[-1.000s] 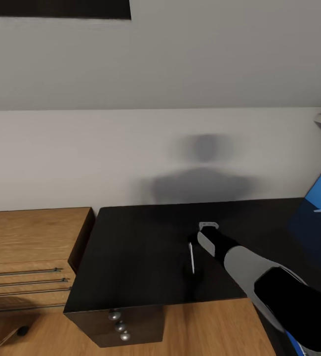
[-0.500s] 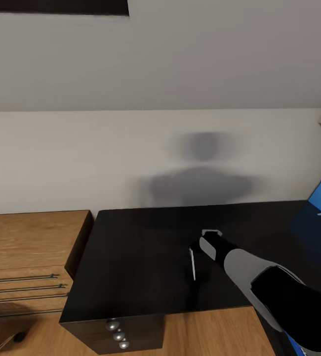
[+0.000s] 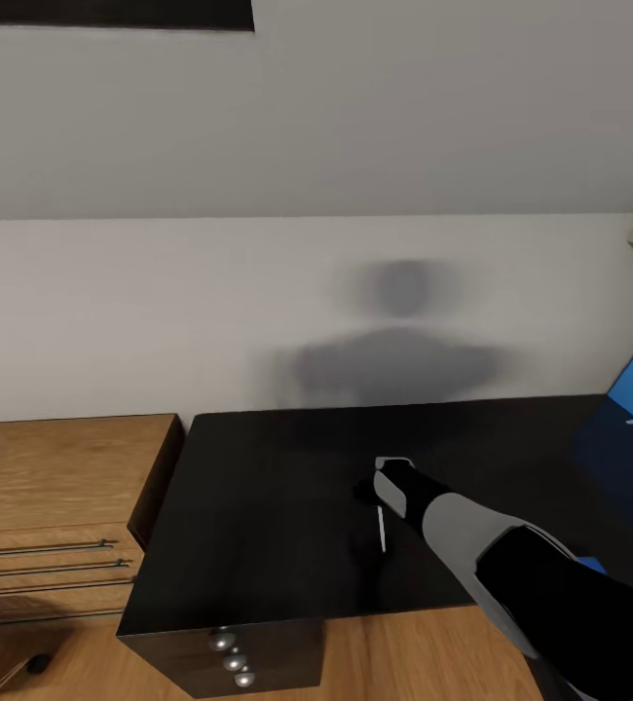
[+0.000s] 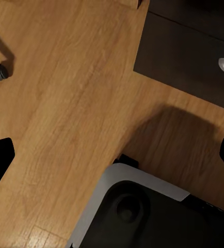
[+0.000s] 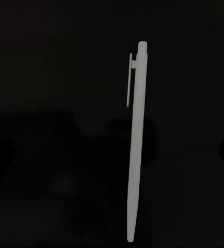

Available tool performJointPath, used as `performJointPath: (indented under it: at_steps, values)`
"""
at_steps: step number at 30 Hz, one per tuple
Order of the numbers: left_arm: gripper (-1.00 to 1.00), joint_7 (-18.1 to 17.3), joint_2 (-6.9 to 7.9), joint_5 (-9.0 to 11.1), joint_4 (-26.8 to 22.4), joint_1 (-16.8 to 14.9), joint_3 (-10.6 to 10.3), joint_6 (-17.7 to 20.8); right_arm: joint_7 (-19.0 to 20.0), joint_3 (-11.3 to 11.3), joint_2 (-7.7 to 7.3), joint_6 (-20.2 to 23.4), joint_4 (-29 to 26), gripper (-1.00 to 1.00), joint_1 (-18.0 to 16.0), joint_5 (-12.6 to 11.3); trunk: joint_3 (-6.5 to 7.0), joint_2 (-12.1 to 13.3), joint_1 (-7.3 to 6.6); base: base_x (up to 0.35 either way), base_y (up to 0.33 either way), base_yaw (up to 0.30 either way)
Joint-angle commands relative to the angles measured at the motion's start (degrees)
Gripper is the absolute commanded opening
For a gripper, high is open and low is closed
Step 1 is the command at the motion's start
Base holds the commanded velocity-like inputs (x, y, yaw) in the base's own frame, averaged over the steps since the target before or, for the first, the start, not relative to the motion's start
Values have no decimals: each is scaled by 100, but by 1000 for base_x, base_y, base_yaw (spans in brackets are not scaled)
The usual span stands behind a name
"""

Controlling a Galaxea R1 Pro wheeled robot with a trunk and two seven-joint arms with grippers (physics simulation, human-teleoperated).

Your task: In the bedroom, organize the workspace by keeping the computer under the desk, ensuring the monitor is on the desk, placing the keyboard on the desk next to the monitor, placing the mouse on the desk next to the keyboard, moving the folder from the swivel chair onto the desk next to the mouse, stacking the notebook on top of the folder with the pen on top of the notebook, and positioning the swivel chair next to the desk.

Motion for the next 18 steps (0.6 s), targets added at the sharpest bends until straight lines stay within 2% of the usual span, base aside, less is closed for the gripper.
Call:
performJointPath:
  at_steps: [1, 7, 18]
  values:
    - [100, -14, 3, 60, 4, -4, -41, -19, -33, 50, 20, 27, -12, 100, -2, -55, -8, -7, 2, 0, 0, 0]
    - [100, -14, 3, 60, 4, -3, -41, -22, -26, 57, 88, 27, -16, 100, -3, -43, -116, -248, 133, 0, 0, 0]
    - [100, -14, 3, 60, 4, -3, -41, -23, -32, 36, 63, 20, -4, 100, 0, -37, -313, -689, 375, 0, 0, 0]
